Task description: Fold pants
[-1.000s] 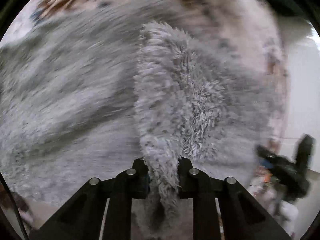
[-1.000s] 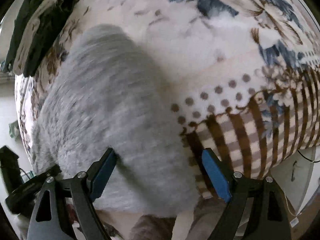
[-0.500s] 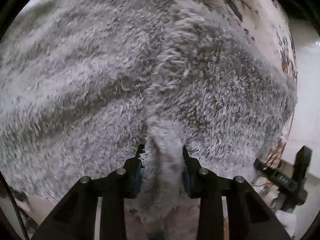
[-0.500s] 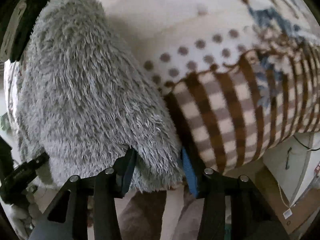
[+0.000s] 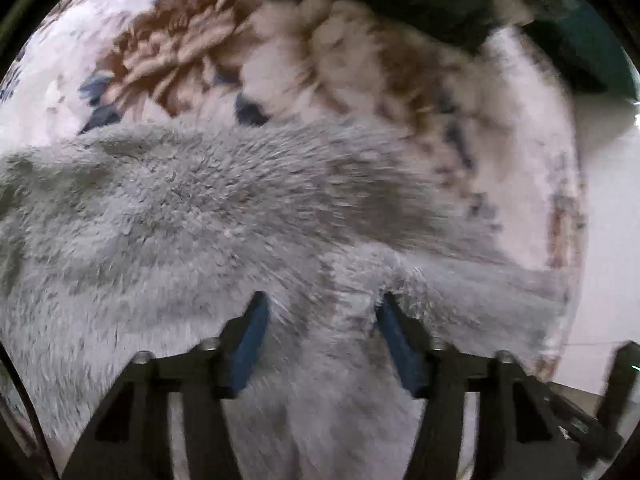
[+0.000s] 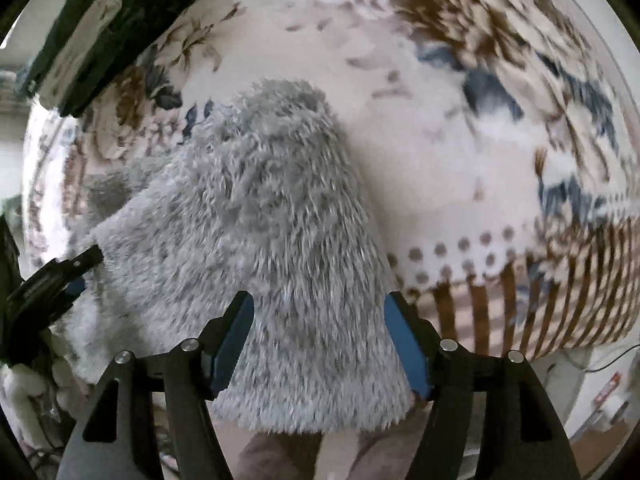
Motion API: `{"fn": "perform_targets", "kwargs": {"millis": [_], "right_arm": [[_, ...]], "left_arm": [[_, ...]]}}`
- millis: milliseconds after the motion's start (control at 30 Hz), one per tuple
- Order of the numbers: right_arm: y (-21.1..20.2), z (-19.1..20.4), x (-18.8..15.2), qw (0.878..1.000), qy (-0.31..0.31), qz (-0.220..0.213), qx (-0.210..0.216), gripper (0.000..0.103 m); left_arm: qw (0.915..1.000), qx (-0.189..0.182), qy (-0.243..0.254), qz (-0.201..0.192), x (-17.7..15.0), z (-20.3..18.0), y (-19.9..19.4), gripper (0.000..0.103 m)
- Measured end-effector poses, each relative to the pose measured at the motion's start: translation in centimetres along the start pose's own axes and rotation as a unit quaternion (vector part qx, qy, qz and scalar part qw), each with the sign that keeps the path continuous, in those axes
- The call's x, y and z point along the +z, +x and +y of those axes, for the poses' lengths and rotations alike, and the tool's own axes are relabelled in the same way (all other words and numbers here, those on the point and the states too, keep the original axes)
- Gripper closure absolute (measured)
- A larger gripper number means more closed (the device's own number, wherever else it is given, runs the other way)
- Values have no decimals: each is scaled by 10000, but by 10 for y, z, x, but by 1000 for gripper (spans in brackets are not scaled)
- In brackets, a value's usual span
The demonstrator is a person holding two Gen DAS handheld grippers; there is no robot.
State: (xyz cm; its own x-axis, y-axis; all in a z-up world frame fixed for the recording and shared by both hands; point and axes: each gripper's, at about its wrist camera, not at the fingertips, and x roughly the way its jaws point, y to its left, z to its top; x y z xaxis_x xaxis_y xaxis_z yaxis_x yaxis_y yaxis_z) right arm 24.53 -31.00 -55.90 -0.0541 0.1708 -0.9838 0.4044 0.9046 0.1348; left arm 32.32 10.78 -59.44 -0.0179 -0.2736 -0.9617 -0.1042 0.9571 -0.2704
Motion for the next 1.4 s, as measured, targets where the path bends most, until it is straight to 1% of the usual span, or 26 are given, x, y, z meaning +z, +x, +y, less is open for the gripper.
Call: {"fn": "perform_targets", "kwargs": {"millis": [33,133,167,200,233,267,300,367,400,467,500,533,633,700,733,800,867,967,1033,1100,1167,1200,1267,1300,1333,1400], "right_arm": [[-1,7,7,10000,-14,3,-30,33],[-1,22,9,9999,-147,11,7,33],[-4,29,8,9997,-252,22,-34,33],[-6,34,5,9994,-348,14,-76,29],[-9,42,2,9990,-438,-11,-104,22],[-13,51,-1,9985,-535,-33,-109,20],[-16,60,-6,9980,-620,-41,-106,20],[-19,85,-15,9962,-853,-86,-125,20],[-19,97,-19,9951,-973,-106,-166,20],[-14,124,-29,9923,-1227,-82,-156,20],[-11,134,-32,9918,-1271,-73,-145,20],[-6,147,-35,9911,-1324,-59,-150,20],[9,177,-43,9900,-1404,76,-150,20],[20,201,-48,9876,-1538,249,-214,20],[24,216,-51,9849,-1684,294,-255,20],[33,244,-52,9783,-2020,257,-397,20],[36,263,-55,9702,-2345,197,-580,20],[40,285,-57,9614,-2643,97,-758,20],[44,290,-56,9612,-2628,145,-822,20],[48,292,-53,9630,-2544,203,-870,20],[54,293,-50,9632,-2503,234,-948,20],[57,293,-50,9630,-2492,237,-999,20],[63,293,-48,9640,-2478,206,-947,20],[64,292,-47,9647,-2447,224,-946,20],[66,290,-46,9661,-2390,249,-941,20],[70,290,-43,9682,-2315,282,-909,20]], "left_arm": [[9999,-80,-117,40,1,5,5,53],[9967,-620,-510,131,-7,22,-2,51],[9956,-727,-592,-70,-15,29,-17,51],[9945,-746,-662,-313,-23,34,-30,45],[9920,-780,-780,-615,-33,43,-46,20],[9899,-785,-892,-767,-40,51,-55,7],[9866,-792,-1084,-931,-50,60,-67,0],[9770,-696,-1569,-1269,-69,85,-86,0],[9701,-613,-1864,-1426,-77,101,-93,0],[9489,-557,-2526,-1808,-96,139,-109,0],[9372,-459,-2850,-1959,-107,159,-115,0],[9215,-350,-3223,-2139,-120,182,-119,0],[8854,1,-4027,-2324,-143,227,-113,1],[8625,-40,-4438,-2432,-157,259,-105,1],[8525,-98,-4617,-2449,-162,273,-98,2],[8426,-307,-4775,-2471,-167,285,-87,3],[8409,-552,-4785,-2469,-167,292,-77,8],[8502,-650,-4575,-2523,-161,292,-73,20],[8553,-659,-4447,-2578,-156,288,-77,28],[8604,-760,-4309,-2613,-148,286,-73,29],[8690,-947,-4168,-2494,-140,289,-65,30],[8736,-1088,-4096,-2391,-133,289,-59,35],[8790,-1164,-3959,-2389,-125,287,-56,57],[8829,-1211,-3811,-2460,-121,285,-57,75],[8894,-1147,-3609,-2560,-117,281,-62,82],[8985,-1045,-3355,-2630,-113,274,-69,87]]}}
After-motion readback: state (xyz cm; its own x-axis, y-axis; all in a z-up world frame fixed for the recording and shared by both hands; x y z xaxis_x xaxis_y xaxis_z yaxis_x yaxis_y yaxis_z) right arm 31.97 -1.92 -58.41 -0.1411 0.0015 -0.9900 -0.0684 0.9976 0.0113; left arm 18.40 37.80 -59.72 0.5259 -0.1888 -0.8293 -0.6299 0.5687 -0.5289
